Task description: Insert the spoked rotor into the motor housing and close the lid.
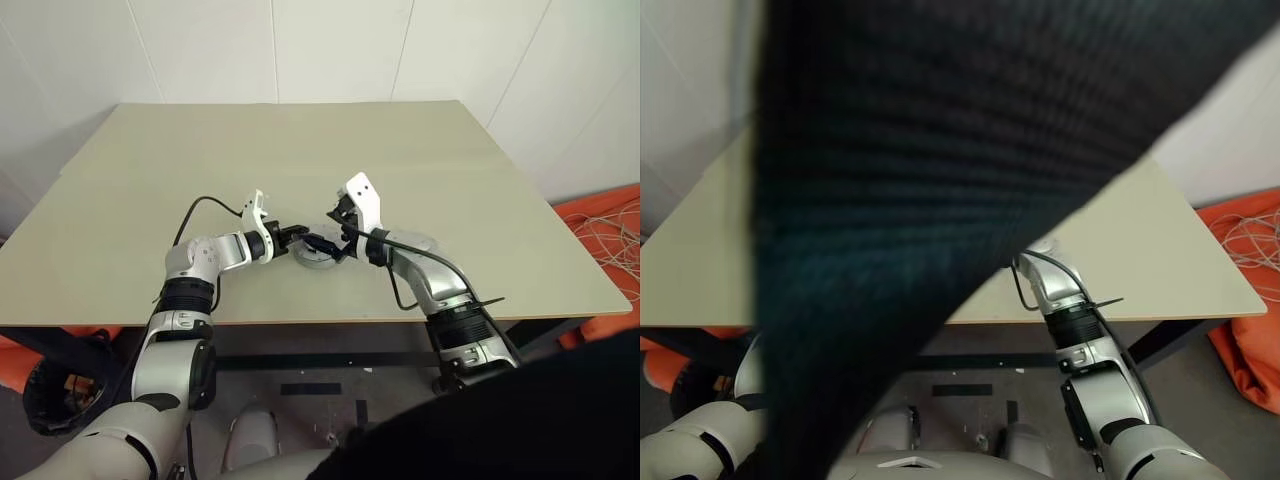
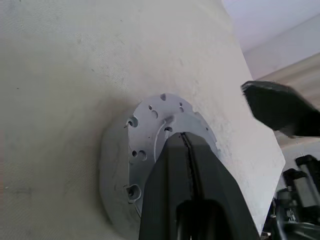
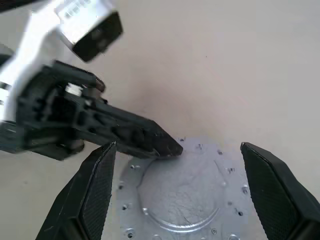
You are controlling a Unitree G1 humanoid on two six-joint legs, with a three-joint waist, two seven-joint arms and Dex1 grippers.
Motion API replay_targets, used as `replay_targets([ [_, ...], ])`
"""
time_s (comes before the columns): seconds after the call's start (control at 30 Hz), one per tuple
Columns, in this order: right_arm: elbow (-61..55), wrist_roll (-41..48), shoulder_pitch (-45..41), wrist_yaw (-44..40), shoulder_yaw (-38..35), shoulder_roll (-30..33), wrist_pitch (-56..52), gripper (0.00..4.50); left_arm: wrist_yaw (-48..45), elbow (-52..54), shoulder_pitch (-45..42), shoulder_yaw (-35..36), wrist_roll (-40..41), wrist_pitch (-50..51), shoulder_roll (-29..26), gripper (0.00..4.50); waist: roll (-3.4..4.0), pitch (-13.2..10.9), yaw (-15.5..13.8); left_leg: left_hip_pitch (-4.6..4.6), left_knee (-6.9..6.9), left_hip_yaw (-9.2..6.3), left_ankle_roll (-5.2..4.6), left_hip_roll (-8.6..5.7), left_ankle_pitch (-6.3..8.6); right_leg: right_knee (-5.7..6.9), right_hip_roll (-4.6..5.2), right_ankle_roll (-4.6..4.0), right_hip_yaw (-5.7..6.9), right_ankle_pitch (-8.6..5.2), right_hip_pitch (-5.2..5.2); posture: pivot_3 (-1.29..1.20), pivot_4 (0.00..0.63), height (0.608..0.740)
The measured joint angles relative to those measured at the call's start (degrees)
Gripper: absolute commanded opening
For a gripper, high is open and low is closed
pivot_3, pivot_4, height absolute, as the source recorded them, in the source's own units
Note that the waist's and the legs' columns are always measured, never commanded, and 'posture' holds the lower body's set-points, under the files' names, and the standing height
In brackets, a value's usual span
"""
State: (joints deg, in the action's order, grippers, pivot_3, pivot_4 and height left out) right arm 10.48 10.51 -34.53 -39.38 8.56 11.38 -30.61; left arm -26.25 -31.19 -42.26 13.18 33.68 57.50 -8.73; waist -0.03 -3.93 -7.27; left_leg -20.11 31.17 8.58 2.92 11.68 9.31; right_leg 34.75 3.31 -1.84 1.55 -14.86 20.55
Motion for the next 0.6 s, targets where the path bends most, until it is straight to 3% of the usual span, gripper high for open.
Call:
replay_targets([
  [0.17,-2.0,5.0,-3.4,0.8,-4.2,0.1,-5.9,4.46,0.0,-0.1,-0.1,0.1,0.0,0.0,0.0,0.0,0.0,0.0,0.0,0.02,0.0,0.01,0.01,0.0,-0.01,0.01,0.0,0.02,-0.01,0.0,0.0,0.0,0.0,0.74],
  [0.3,5.8,6.3,-9.2,8.6,-11.9,0.8,-11.9,4.46,-0.1,-0.1,-0.1,0.0,0.0,-0.1,0.0,0.0,0.0,0.0,0.0,0.02,0.0,0.03,0.16,0.0,-0.1,0.01,0.0,0.04,-0.01,0.0,0.0,0.0,0.0,0.74],
  [0.47,24.2,7.8,-13.4,20.9,-23.9,3.9,-20.8,4.46,-0.4,0.0,-0.1,0.1,0.0,-0.2,-0.1,0.0,0.01,0.0,-0.2,-0.1,0.0,0.11,0.44,-0.04,-0.26,0.0,0.0,-0.27,-0.01,0.18,0.04,0.0,0.0,0.74],
  [0.6,27.1,10.3,-13.8,22.0,-28.0,5.5,-26.3,4.46,0.2,-0.7,0.0,0.2,-0.8,-1.1,-0.4,0.0,0.15,0.1,0.0,-0.46,0.02,0.12,0.47,-0.01,-0.28,0.03,-0.04,-0.07,0.03,0.31,0.39,0.0,0.0,0.74],
])
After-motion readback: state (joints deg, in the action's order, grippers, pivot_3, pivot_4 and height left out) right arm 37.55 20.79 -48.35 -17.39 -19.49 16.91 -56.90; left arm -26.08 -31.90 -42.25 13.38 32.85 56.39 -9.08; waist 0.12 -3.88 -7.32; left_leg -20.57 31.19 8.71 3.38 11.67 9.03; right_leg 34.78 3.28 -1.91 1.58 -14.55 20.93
